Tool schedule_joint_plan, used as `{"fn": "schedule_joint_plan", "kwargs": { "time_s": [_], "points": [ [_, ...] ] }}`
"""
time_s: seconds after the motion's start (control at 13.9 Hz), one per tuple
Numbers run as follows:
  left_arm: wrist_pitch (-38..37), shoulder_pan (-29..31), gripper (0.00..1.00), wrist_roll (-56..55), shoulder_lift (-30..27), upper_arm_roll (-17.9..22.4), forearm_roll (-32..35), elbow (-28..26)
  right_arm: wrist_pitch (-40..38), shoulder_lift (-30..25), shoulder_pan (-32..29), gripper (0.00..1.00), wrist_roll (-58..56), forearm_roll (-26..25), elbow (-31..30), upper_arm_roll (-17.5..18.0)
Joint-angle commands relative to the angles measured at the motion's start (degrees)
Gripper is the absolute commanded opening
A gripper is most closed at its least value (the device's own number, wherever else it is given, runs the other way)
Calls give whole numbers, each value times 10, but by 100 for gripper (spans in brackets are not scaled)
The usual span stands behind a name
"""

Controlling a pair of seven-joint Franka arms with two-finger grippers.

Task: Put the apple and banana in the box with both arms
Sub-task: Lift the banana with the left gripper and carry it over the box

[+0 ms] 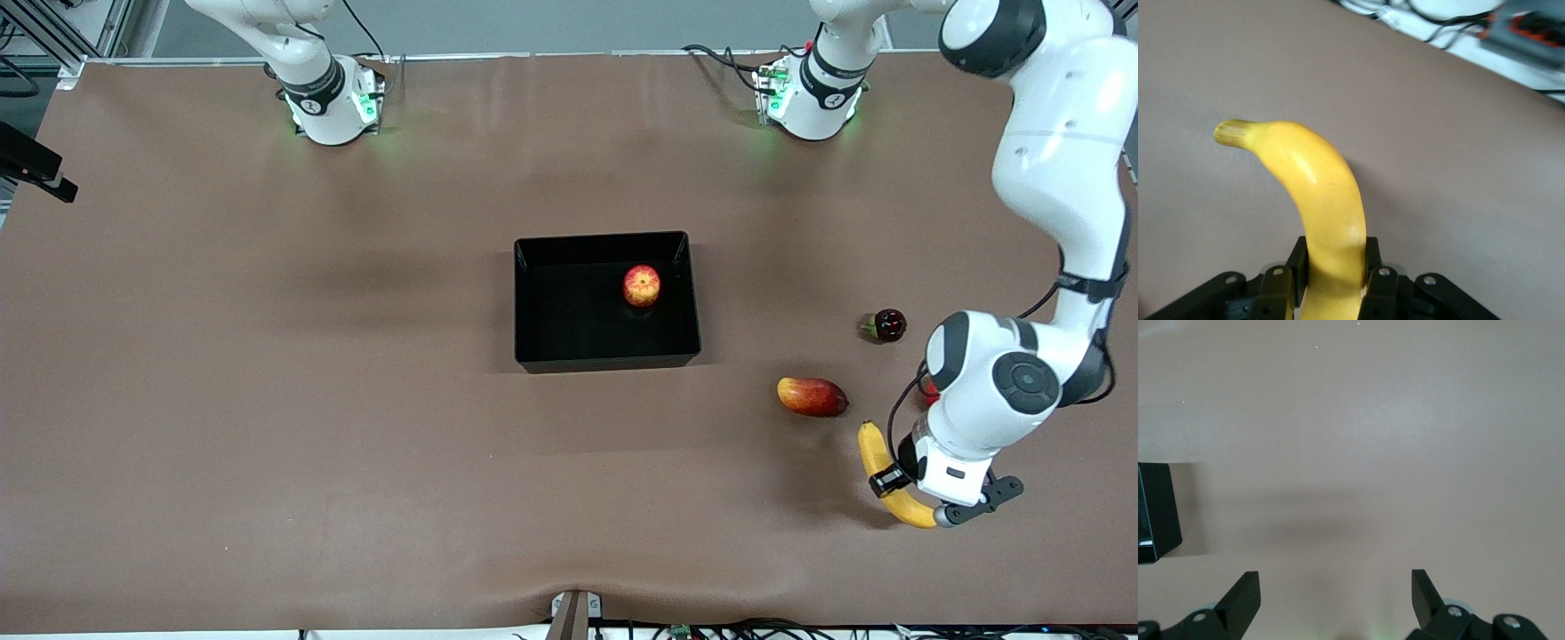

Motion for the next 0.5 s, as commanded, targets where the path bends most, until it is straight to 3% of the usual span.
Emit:
{"fn": "schedule_joint_plan", "kwargs": {
  "time_s": [0.0,0.22,0.43],
  "points": [
    [-110,-8,0,-8,-81,-30,6,-13,-3,-5,-12,100,-5,0,-1,7],
    [-182,-3,0,-62,-112,-93,-9,-19,-3,-5,-13,100,-5,0,-1,7],
    [-238,-6,0,-207,-118,-192,-6,-43,-3,-5,-12,100,-5,0,-1,7]
  ]
}}
